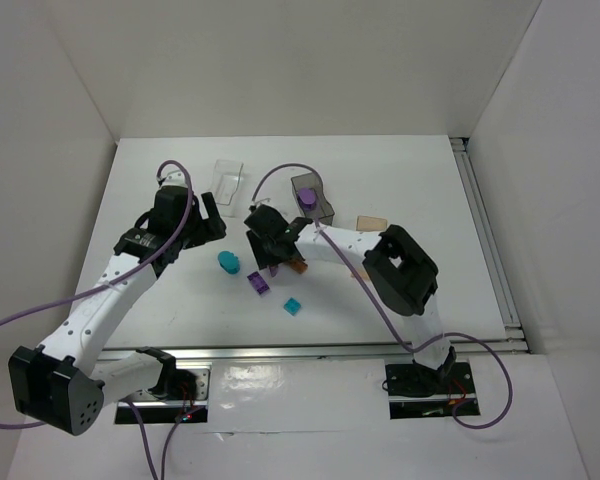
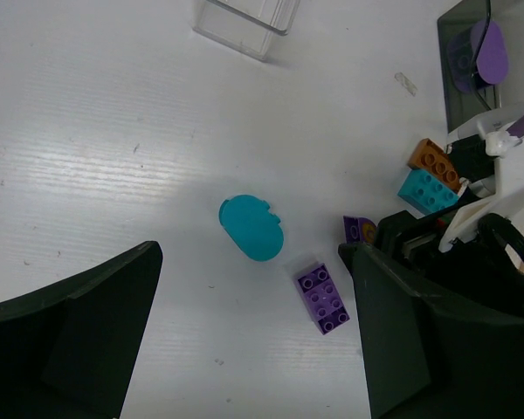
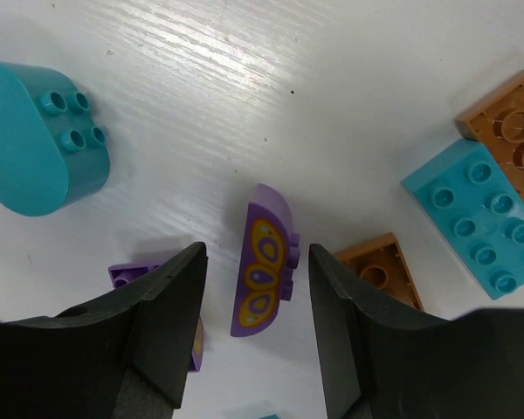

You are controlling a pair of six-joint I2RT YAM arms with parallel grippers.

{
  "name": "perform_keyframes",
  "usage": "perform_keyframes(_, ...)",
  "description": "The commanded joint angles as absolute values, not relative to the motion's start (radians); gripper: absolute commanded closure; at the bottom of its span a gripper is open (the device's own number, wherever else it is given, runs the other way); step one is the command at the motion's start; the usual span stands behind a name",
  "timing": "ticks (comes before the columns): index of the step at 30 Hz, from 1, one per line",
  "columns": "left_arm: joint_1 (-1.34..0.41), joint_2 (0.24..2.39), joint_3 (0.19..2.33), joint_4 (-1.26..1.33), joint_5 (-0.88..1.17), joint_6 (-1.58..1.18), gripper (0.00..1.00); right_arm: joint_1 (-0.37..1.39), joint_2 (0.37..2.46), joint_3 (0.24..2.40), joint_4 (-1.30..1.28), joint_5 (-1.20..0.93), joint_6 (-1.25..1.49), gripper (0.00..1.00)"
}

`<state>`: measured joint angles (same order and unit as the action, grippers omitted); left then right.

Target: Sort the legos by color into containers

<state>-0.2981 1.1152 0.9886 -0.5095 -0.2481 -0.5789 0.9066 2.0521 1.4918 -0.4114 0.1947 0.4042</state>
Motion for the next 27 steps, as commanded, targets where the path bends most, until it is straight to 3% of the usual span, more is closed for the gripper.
perform_keyframes(1, -0.298, 1.117, 1.026, -0.499, -0.241, -0.574, 0.04, 0.919, 2.082, 1.545, -0.425, 0.221, 0.384, 0.43)
perform_keyframes(4, -0.298, 1.117, 1.026, -0.499, -0.241, -0.574, 0.04, 0.919, 2.092, 1.554, -0.434, 0.221, 0.383, 0.52)
perform_keyframes(9, -0.298, 1.108, 1.026, -0.499, -0.241, -0.574, 0.04, 0.919, 2.082, 1.588, -0.465, 0.262, 0.361, 0.8)
perform_keyframes(10, -0.298, 1.108, 1.026, -0.499, -0.241, -0.574, 0.04, 0.919, 2.082, 1.6, -0.465, 0.285, 0.36, 0.81)
perform_keyframes(16, -0.298, 1.108, 1.026, -0.499, -0.25, -0.574, 0.04, 0.871, 1.93, 1.539, -0.416, 0.461, 0.36, 0.81)
perform_keyframes(22, -0.298, 1.117, 1.017, -0.499, -0.178, -0.615, 0.03, 0.681, 1.896, 1.552, -0.345, 0.399, 0.373, 0.81)
perform_keyframes(27, -0.321, 1.127, 0.991, -0.488, -0.124, -0.647, 0.05, 0.586, 2.005, 1.69, -0.36, 0.362, 0.351, 0.8)
